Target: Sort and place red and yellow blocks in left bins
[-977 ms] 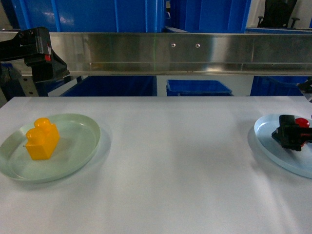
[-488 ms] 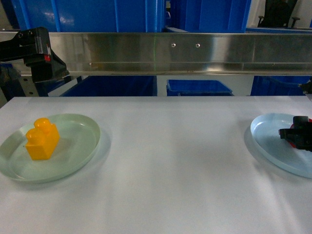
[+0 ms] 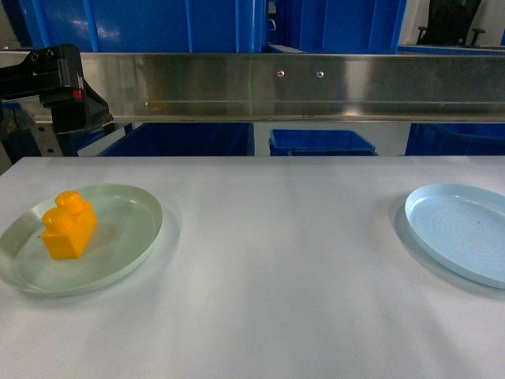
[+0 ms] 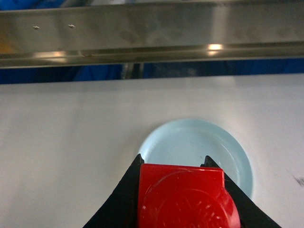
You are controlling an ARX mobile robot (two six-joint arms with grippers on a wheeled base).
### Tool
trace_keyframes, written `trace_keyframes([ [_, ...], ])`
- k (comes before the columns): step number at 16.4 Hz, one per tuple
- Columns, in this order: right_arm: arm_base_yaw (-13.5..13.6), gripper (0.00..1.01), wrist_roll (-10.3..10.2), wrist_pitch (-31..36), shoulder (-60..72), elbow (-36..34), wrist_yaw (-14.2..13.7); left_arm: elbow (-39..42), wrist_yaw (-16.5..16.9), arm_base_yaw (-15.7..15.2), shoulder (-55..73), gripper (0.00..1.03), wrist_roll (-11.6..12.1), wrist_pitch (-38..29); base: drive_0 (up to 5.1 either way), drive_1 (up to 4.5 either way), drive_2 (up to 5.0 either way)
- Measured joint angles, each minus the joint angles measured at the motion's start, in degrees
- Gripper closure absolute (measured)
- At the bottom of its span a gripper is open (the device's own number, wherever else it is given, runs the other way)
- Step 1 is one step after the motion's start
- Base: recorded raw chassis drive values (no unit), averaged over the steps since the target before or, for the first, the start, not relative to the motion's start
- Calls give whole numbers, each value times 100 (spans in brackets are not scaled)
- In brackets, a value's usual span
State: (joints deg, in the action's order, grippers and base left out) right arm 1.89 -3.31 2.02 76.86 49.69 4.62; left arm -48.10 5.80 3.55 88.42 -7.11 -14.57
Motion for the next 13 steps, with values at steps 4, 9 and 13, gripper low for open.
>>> trace_keyframes([
  [4,492,73,-769,-1687,-2153,-505,-750,0,-2,0,0,5,0,0,0,0,0],
  [9,798,73,-918,-1624,-1978,-763,-1080,0,20,17,0,5,0,7,0,0,0],
  [13,190,73,-664,-1025,-1858,-800,-1005,0,-2,0,0,5,0,2,0,0,0],
])
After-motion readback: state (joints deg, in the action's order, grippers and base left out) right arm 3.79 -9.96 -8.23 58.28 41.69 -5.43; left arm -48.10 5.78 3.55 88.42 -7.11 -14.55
